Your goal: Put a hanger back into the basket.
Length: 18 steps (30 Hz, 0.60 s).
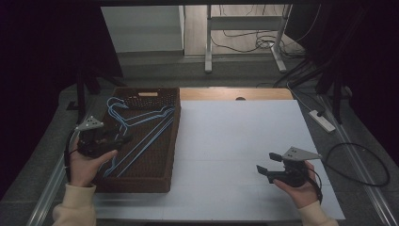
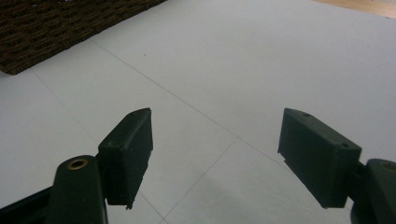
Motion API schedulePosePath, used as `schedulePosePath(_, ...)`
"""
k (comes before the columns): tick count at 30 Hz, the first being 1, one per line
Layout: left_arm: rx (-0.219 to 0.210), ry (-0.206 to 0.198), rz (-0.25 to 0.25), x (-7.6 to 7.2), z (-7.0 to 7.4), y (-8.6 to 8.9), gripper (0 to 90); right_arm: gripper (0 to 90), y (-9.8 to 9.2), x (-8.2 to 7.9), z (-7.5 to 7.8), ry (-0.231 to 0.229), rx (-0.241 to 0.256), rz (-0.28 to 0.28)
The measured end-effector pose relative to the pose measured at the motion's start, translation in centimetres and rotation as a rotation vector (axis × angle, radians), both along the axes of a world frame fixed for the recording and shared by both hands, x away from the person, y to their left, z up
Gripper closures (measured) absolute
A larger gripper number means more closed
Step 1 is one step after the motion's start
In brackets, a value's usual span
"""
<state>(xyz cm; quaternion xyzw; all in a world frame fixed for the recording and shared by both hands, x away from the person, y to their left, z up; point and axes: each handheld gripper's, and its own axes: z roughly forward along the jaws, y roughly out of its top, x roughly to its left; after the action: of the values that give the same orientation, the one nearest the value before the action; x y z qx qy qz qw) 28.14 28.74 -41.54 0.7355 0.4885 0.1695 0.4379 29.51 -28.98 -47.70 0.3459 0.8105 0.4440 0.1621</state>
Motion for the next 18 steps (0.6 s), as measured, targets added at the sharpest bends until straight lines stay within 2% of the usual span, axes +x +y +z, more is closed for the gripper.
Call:
schedulePosePath(1, 0.000, 0.000, 0.000, 0.0, 0.0, 0.0, 35.5, 26.9, 0.0, 0.0, 0.0, 0.000, 0.000, 0.000)
schedulePosePath(7, -0.012, -0.019, -0.043, -2.1, -0.5, -1.0, 34.2, 26.6, 0.0, -0.2, 0.0, 0.001, 0.001, -0.003)
schedulePosePath(8, -0.033, -0.030, -0.053, -2.6, -0.6, -1.1, 34.1, 26.5, -0.1, -0.2, -0.1, 0.002, -0.003, -0.003)
schedulePosePath(9, -0.033, -0.030, -0.053, -2.6, -0.6, -1.1, 34.1, 26.5, -0.1, -0.2, -0.1, 0.002, -0.003, -0.003)
schedulePosePath(11, -0.059, -0.048, -0.074, -3.2, -0.7, -1.5, 34.1, 26.5, -0.2, -0.3, -0.1, 0.001, 0.000, -0.008)
schedulePosePath(12, -0.048, -0.071, -0.079, -3.7, -0.6, -2.0, 34.6, 26.5, -0.5, -0.3, -0.1, 0.002, 0.005, -0.014)
schedulePosePath(18, -0.045, -0.104, -0.109, -4.8, -0.5, -3.4, 34.5, 26.5, -1.1, -0.1, -0.3, 0.010, 0.002, -0.032)
